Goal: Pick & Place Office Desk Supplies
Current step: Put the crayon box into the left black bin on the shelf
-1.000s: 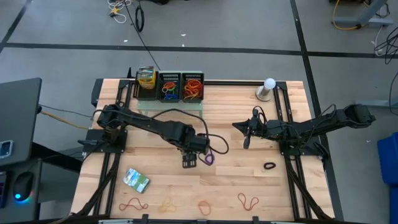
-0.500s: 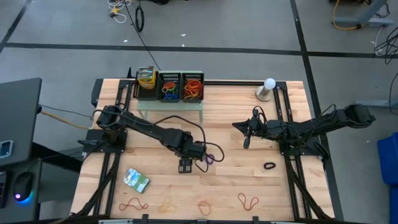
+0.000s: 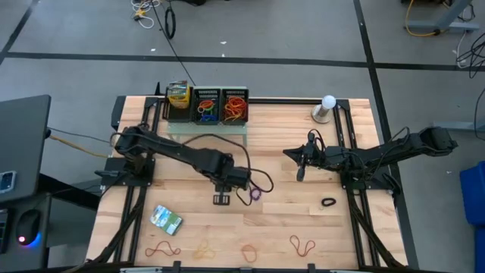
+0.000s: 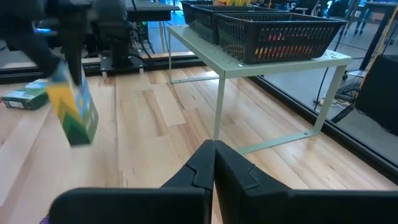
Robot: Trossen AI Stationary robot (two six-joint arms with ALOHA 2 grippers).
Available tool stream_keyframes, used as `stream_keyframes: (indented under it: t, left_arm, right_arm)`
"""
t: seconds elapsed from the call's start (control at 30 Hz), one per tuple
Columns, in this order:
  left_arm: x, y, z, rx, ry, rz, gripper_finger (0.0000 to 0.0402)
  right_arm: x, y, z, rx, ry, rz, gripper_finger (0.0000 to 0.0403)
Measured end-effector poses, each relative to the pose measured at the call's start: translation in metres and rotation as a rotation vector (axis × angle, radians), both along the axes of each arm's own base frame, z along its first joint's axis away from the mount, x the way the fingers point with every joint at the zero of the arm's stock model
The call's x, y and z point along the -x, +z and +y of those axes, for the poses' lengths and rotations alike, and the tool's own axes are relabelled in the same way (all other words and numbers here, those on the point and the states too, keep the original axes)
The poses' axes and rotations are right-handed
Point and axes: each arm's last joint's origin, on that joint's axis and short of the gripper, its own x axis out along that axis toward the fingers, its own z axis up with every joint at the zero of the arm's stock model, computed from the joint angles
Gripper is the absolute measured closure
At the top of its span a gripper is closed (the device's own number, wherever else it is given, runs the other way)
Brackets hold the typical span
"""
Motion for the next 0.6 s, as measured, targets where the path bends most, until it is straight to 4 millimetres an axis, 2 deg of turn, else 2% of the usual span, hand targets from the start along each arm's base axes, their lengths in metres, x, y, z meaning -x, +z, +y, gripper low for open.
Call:
stream_keyframes:
  t: [0.23, 0.47, 0.6]
  left_arm:
    - [0.024, 0.056, 0.009, -0.005, -0.019, -0.106, 0.031]
    - [0.078, 0.106, 0.028, -0.048, 0.04, -0.147, 0.0311]
    - [0.111, 0.125, 0.041, -0.05, 0.112, -0.126, 0.0311]
  right_arm:
    - [0.0, 0.0, 0.0, 0.0, 0.002, 0.0, 0.039]
    - [0.0, 0.0, 0.0, -0.001, 0.002, -0.001, 0.039]
    - [0.0, 0.0, 0.0, -0.002, 0.002, -0.003, 0.039]
